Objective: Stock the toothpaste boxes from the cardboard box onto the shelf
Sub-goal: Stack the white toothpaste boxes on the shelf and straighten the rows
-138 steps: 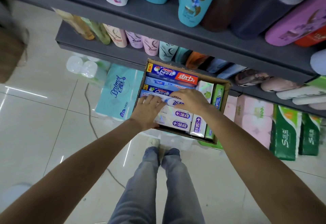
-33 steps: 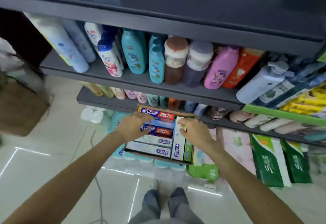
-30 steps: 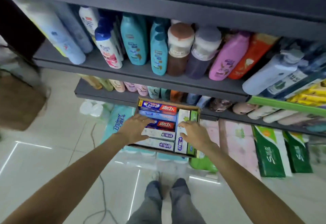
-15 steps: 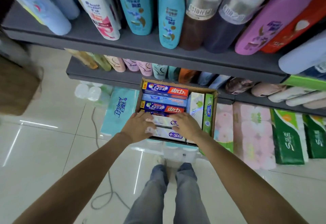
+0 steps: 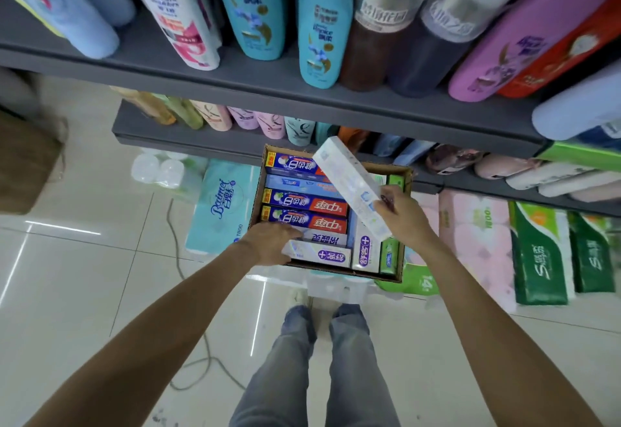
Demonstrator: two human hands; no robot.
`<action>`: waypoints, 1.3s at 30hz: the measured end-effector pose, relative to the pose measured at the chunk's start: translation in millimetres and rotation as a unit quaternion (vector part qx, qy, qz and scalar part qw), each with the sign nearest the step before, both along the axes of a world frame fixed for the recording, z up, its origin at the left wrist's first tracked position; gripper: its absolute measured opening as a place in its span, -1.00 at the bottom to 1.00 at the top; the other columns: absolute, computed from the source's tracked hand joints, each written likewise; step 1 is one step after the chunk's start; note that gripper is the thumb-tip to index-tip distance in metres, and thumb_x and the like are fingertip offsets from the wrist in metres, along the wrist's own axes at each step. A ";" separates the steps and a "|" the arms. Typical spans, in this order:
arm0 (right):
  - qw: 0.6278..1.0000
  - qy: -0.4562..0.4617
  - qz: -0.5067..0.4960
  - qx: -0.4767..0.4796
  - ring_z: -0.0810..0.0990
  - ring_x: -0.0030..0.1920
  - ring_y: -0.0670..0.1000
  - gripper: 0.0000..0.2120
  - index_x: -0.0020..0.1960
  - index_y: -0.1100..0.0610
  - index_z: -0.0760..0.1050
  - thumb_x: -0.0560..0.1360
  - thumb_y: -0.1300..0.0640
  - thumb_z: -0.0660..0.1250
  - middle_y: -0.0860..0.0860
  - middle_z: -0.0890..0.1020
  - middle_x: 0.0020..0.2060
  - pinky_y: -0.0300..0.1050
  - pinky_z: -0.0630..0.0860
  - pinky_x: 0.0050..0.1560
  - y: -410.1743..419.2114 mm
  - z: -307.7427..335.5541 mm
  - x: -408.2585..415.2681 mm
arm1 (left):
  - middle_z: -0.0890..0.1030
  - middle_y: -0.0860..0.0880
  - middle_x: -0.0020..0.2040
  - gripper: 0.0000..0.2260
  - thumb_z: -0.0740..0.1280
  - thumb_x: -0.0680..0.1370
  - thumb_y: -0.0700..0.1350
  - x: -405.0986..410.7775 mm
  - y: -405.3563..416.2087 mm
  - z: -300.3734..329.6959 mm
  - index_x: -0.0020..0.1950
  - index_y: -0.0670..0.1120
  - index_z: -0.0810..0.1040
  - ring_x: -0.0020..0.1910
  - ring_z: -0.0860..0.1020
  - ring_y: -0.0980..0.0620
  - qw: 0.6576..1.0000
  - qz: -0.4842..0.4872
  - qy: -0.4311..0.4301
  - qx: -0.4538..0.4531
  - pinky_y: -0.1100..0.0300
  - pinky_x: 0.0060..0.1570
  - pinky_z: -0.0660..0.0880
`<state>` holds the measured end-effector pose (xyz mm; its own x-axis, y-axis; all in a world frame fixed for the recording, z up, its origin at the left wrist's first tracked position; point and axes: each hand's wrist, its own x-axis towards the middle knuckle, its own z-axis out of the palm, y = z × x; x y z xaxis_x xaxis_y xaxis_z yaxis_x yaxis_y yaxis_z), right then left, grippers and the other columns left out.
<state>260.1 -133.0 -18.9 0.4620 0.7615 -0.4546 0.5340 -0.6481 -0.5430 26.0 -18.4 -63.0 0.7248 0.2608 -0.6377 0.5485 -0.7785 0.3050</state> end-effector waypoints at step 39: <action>0.995 -0.016 -0.091 -0.028 0.56 0.11 0.16 -0.37 0.35 0.14 0.20 0.41 0.13 0.44 0.10 0.52 0.24 -0.21 0.36 -0.15 -29.4 11.9 -47.4 | 0.58 -0.12 0.05 -0.60 0.25 0.55 0.12 -35.0 -18.2 23.7 0.19 -0.14 0.26 -0.07 0.61 -0.14 0.970 0.214 -0.039 0.105 0.09 -0.16 0.49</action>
